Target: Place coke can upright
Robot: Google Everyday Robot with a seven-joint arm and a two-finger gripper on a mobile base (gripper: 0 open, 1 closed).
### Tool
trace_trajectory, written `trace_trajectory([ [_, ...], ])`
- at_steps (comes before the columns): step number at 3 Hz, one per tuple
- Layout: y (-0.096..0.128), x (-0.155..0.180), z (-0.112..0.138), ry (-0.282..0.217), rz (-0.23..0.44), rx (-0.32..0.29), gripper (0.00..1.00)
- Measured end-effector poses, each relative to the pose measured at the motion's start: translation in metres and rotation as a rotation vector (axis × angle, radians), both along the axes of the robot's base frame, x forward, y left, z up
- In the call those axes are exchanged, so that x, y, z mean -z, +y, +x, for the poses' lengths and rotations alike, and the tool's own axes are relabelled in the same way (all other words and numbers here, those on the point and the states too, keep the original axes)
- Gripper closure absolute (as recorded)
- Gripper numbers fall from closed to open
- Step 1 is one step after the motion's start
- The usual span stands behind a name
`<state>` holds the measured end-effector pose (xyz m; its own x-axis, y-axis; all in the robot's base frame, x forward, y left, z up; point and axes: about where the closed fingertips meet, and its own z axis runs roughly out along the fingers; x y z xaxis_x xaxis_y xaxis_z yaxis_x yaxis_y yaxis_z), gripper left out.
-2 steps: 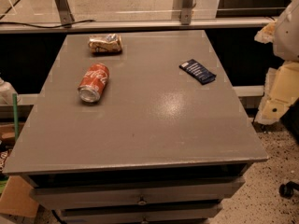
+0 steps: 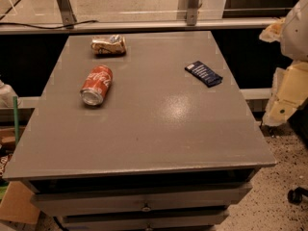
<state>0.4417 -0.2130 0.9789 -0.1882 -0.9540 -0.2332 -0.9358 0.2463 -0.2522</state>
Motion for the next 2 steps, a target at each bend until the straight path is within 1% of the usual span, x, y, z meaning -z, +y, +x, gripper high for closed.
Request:
trace_trajectory([
  [1, 0.030, -0.003, 0.010, -0.025, 0.035, -0.125, 0.00],
  [2, 0.073, -0.002, 0.017, -0.046, 0.070, -0.302, 0.00],
])
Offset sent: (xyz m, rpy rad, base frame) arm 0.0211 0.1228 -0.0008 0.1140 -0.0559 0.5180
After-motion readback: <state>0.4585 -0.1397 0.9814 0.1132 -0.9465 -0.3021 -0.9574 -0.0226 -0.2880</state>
